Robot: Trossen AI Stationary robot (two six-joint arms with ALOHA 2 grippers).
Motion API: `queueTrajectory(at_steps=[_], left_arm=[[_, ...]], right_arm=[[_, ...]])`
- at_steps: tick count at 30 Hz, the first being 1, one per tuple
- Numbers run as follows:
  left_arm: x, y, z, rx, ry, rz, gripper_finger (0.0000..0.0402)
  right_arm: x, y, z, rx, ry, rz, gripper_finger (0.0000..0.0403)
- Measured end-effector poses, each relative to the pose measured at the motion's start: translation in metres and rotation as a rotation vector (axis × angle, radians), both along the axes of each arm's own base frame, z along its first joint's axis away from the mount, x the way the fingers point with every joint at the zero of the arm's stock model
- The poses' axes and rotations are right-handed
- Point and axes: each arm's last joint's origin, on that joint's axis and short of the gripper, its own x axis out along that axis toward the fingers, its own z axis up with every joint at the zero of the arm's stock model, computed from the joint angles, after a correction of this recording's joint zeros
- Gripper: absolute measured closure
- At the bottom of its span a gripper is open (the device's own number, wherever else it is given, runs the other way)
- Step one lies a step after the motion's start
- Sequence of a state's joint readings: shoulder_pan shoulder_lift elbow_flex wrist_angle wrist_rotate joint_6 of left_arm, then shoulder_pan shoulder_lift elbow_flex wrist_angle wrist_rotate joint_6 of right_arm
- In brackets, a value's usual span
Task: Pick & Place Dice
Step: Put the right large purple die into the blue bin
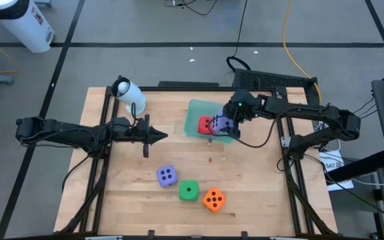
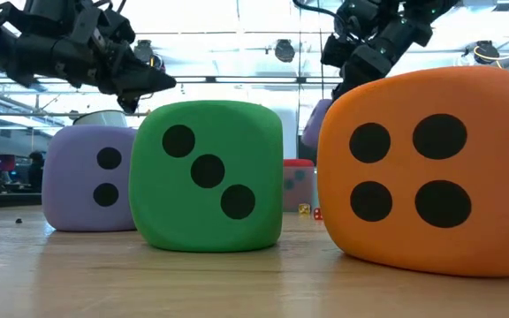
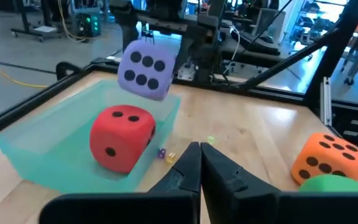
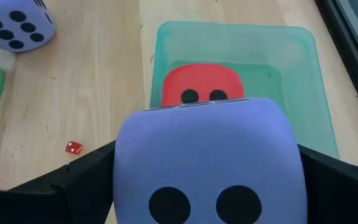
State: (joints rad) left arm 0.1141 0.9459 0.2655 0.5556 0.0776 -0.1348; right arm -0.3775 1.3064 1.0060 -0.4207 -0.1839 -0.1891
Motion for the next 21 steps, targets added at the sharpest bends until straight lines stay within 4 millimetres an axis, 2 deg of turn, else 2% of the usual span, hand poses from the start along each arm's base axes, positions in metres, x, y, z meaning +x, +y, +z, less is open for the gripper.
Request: queueTrajectory(at_steps=[7,10,17,21], left_arm=[[0.0,-0.003,0.007,0.015,-0.052,-0.017,0.0367],[0.0,-0.006,0.008,0.065,-0.06,-0.074,0.0358],[-0.004,-0.021,0.028,0.228,-0.316,-0.559,0.0322],[-0.01,-0.022,0.041,0.227,-0.447,-0.704,0.0297]], right_arm=[[-0.003,0.001,-0.013,0.005,0.027,0.009,0.0007],[-0.005,0.002,-0.017,0.004,0.035,0.015,0.0007],[-0.003,0.001,-0.016,-0.009,0.016,0.02,0.0007],[-0.003,0.001,-0.015,-0.016,0.009,0.026,0.0007]])
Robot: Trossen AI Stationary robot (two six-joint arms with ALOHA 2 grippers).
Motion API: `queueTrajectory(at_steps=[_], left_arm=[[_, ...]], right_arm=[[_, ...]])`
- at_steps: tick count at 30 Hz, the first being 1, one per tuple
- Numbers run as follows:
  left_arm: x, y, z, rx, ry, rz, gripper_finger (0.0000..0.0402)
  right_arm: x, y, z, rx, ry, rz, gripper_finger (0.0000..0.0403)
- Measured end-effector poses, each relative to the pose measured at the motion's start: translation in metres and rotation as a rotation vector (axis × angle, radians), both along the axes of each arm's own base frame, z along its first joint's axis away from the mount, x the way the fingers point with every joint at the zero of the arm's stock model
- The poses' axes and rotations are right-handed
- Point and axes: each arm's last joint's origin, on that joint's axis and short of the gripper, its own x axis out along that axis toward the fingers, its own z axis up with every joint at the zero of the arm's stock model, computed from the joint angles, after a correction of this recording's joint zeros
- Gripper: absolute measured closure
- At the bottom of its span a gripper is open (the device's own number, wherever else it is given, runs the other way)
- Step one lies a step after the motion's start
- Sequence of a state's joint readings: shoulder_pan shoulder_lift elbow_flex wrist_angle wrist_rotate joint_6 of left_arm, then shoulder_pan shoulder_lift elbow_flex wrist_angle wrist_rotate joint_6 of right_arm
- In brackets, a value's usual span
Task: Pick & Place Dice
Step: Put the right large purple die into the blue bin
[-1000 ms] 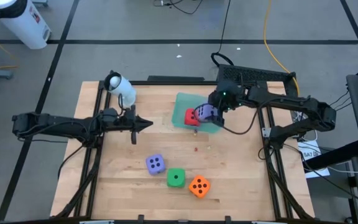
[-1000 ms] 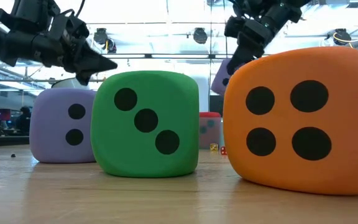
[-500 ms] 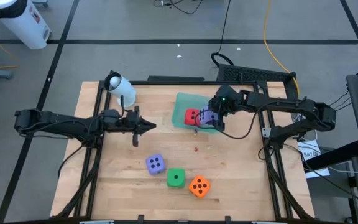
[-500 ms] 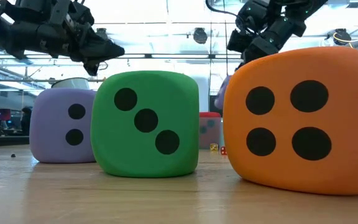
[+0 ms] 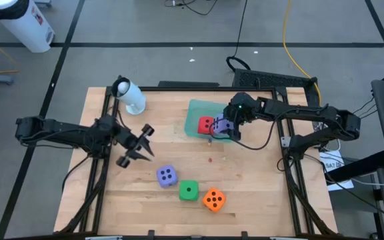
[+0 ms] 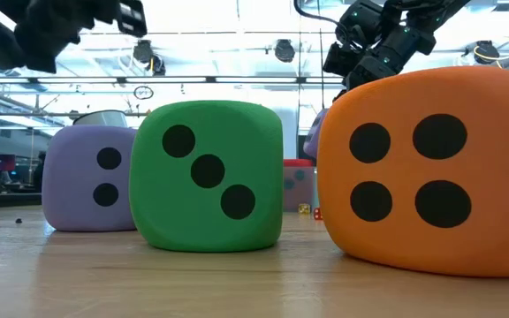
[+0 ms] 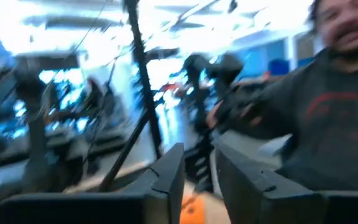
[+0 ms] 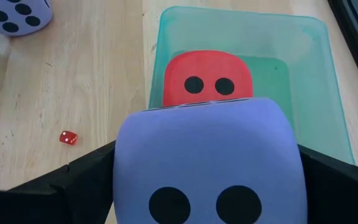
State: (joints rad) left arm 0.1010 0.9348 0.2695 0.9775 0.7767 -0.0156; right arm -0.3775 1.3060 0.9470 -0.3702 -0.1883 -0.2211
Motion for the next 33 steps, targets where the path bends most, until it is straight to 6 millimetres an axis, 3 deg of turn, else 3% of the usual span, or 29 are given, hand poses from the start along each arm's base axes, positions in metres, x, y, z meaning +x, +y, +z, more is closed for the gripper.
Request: queueTrajectory(at_steps=[5,11,13,33], left_arm=[[-0.004,0.007,0.009,-0.051,-0.051,0.005,0.0248],[0.001,0.03,0.007,-0.258,0.01,0.382,0.0206],[0.001,0.036,0.005,-0.295,0.039,0.426,0.0203],[0.0,0.04,0.004,-0.31,0.069,0.4,0.0201]], right_arm=[[0.0,0.0,0.0,0.002,0.0,-0.002,0.0007],[0.0,0.0,0.0,0.015,0.003,-0.013,0.0007],[0.0,0.0,0.0,0.018,0.003,-0.016,0.0007],[0.0,0.0,0.0,0.014,-0.001,-0.012,0.0007]])
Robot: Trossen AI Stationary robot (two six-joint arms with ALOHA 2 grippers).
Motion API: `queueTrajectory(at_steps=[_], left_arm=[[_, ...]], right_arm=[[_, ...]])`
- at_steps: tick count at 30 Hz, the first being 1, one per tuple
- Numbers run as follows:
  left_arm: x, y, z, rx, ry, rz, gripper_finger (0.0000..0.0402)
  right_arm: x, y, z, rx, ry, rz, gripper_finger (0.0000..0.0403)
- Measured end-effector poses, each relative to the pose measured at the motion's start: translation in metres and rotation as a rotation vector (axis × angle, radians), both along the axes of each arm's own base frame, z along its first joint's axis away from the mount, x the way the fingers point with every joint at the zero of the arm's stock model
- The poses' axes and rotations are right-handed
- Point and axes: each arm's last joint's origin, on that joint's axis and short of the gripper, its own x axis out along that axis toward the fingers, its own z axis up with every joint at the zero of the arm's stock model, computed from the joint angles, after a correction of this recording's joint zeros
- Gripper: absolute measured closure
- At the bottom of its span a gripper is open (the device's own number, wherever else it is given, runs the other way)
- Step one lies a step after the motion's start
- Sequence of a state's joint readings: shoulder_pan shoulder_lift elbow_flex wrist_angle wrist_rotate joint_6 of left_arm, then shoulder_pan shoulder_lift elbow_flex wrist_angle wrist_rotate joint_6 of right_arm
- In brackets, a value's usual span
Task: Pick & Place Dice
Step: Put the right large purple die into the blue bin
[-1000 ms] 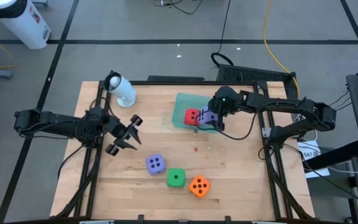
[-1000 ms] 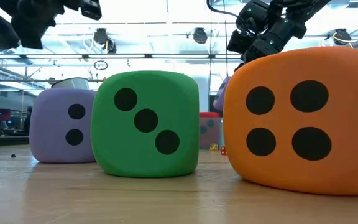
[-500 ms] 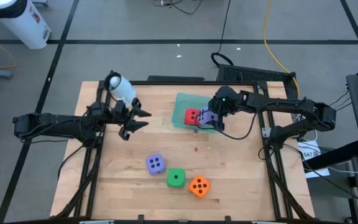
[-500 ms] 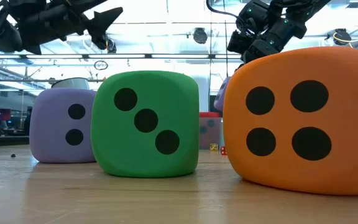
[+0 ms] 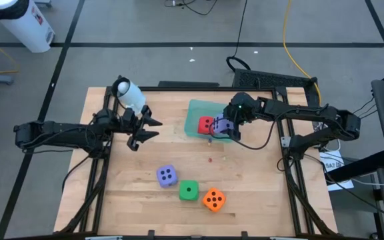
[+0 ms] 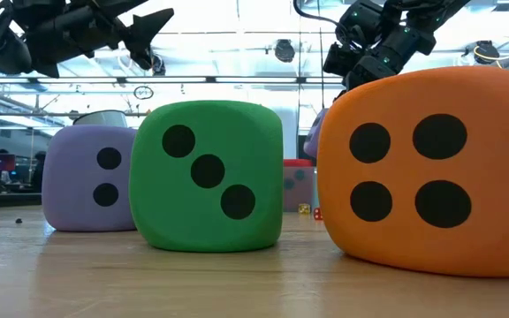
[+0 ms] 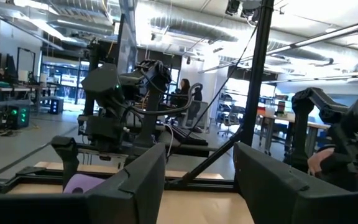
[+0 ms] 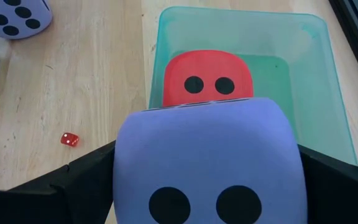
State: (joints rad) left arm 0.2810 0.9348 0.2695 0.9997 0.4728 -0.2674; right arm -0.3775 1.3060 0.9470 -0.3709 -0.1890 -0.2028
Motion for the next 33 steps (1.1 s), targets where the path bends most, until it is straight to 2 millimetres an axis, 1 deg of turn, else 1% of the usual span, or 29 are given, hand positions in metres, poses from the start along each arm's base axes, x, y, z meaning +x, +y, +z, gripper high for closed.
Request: queueTrajectory(at_steps=[12,17,21,26,29,31,33], left_arm=[[0.0,0.0,0.0,-0.003,0.0,0.007,0.0201],[0.0,0.002,0.0,-0.031,-0.004,0.076,0.0201],[0.001,0.005,-0.001,-0.103,0.007,0.158,0.0202],[0.01,0.006,-0.016,-0.172,0.125,0.249,0.0202],[0.016,0.004,-0.026,-0.197,0.178,0.301,0.0204],[0.021,0.002,-0.033,-0.224,0.215,0.342,0.0214],[0.026,0.001,-0.04,-0.237,0.251,0.375,0.0233]], right_arm=[[0.0,0.0,0.0,0.005,0.0,-0.005,0.0007],[0.0,0.0,0.0,0.005,0.0,-0.005,0.0007],[0.0,0.0,0.0,0.006,-0.001,-0.005,0.0007],[0.0,0.0,0.0,0.01,-0.003,0.003,0.0007],[0.0,0.002,0.0,0.019,-0.013,0.055,0.0007],[0.0,0.002,0.0,0.009,-0.014,0.071,0.0007],[0.0,0.002,0.0,0.008,-0.014,0.073,0.0007]])
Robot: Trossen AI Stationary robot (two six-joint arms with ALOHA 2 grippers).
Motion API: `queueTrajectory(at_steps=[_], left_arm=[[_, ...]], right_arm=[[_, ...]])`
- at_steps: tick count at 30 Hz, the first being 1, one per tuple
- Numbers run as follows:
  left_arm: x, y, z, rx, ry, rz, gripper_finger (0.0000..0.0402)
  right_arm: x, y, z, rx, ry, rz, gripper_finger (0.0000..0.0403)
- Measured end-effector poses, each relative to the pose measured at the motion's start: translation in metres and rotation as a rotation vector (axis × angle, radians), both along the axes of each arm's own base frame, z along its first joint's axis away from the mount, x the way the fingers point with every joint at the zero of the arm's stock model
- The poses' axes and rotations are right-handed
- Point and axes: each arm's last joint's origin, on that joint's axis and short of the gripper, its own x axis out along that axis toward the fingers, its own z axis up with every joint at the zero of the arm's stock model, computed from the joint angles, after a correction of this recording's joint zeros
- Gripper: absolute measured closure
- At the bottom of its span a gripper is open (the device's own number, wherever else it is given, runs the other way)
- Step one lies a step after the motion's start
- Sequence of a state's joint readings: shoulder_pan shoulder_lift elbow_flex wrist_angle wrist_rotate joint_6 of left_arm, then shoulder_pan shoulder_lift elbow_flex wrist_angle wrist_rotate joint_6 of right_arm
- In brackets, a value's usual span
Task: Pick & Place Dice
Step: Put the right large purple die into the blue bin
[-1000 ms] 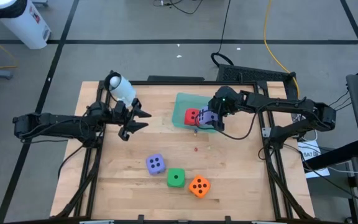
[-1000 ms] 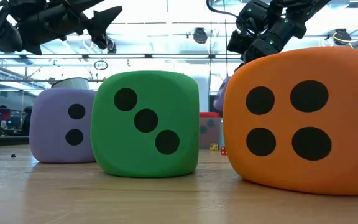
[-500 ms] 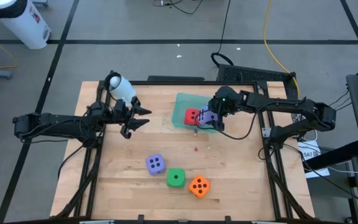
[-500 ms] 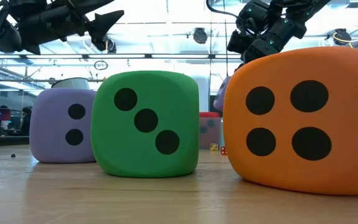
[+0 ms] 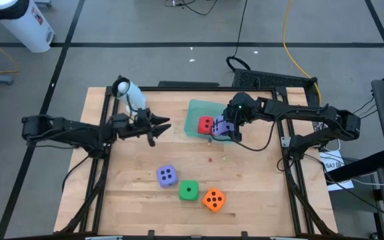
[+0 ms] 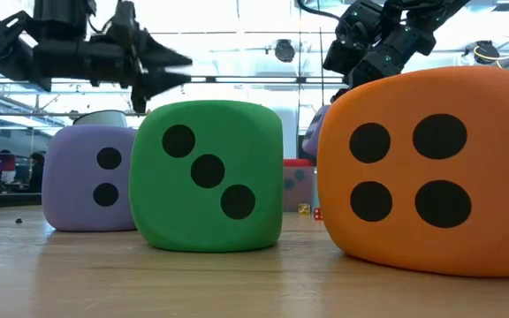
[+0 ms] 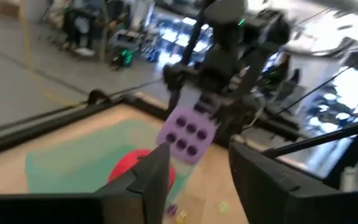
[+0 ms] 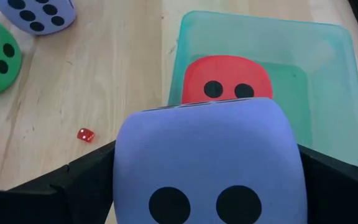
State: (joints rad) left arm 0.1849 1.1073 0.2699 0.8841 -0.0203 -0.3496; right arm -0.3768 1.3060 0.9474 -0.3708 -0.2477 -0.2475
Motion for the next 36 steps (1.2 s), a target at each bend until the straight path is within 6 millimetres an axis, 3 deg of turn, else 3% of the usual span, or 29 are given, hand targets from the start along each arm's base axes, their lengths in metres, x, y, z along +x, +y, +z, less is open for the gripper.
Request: queueTrajectory(at_steps=[5,11,24,30,36], left_arm=[[0.02,-0.003,-0.004,-0.018,0.05,0.001,0.0304],[0.066,-0.005,0.006,0.008,0.068,-0.035,0.0392],[0.175,0.017,0.028,0.001,0.185,-0.087,0.0387],[0.206,0.032,0.032,-0.02,0.23,-0.155,0.0396],[0.22,0.044,0.03,-0.057,0.31,-0.183,0.0398]], right_arm=[[0.0,0.0,0.0,-0.006,-0.006,-0.004,0.0007],[0.004,-0.002,0.001,0.002,-0.036,-0.034,0.0007],[0.003,-0.003,0.001,0.001,-0.015,-0.099,0.0007],[0.003,-0.003,0.001,-0.007,-0.013,-0.087,0.0007],[0.004,-0.004,0.002,-0.018,-0.028,-0.08,0.0007]])
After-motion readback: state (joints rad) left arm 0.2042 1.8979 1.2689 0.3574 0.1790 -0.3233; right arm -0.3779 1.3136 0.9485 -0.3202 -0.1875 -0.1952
